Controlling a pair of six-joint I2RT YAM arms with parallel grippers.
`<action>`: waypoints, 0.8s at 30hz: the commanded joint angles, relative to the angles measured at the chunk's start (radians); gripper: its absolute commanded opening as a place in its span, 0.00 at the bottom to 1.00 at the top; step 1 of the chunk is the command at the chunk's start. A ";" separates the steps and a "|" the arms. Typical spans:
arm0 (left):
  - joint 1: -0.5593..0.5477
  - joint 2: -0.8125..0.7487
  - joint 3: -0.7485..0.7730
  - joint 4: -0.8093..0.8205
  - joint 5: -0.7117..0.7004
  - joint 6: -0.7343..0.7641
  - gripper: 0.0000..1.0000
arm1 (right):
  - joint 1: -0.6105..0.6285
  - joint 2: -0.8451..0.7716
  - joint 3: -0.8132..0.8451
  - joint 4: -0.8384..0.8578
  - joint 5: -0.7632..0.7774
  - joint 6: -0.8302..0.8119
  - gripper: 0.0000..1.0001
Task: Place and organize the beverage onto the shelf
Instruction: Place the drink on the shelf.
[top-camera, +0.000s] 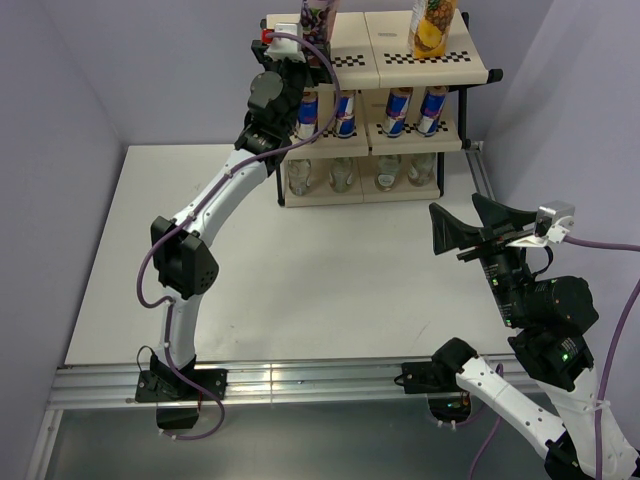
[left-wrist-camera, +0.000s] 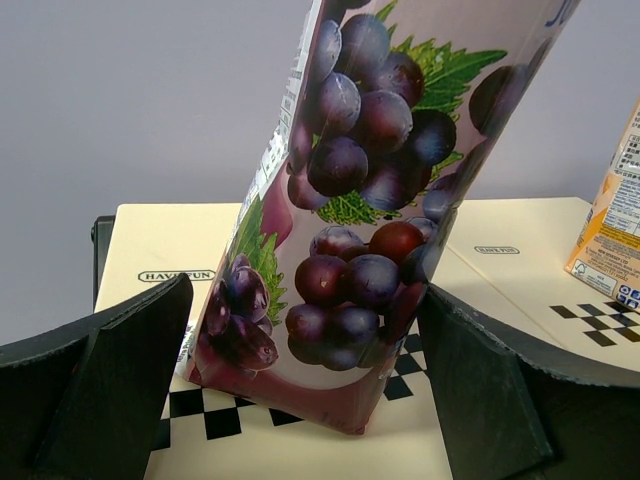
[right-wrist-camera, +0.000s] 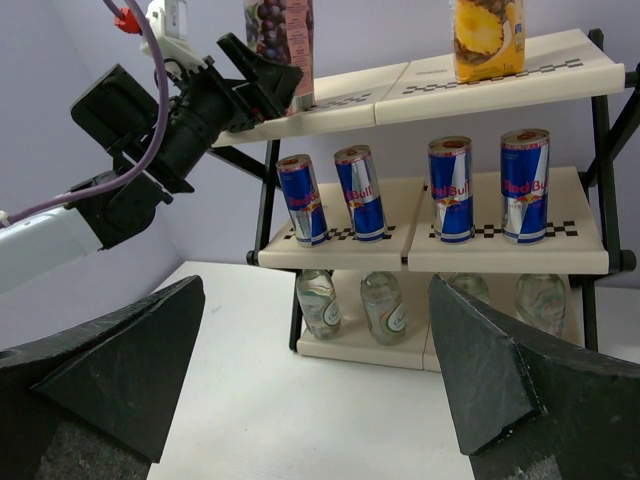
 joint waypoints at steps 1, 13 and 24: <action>0.012 -0.004 -0.040 -0.104 -0.107 -0.020 1.00 | -0.003 -0.002 0.000 0.047 -0.007 -0.005 1.00; 0.012 -0.042 -0.105 -0.064 -0.132 -0.012 1.00 | -0.003 -0.007 -0.002 0.047 -0.010 -0.005 1.00; 0.012 -0.088 -0.175 -0.042 -0.113 -0.006 0.99 | -0.003 0.001 0.001 0.047 -0.016 -0.002 1.00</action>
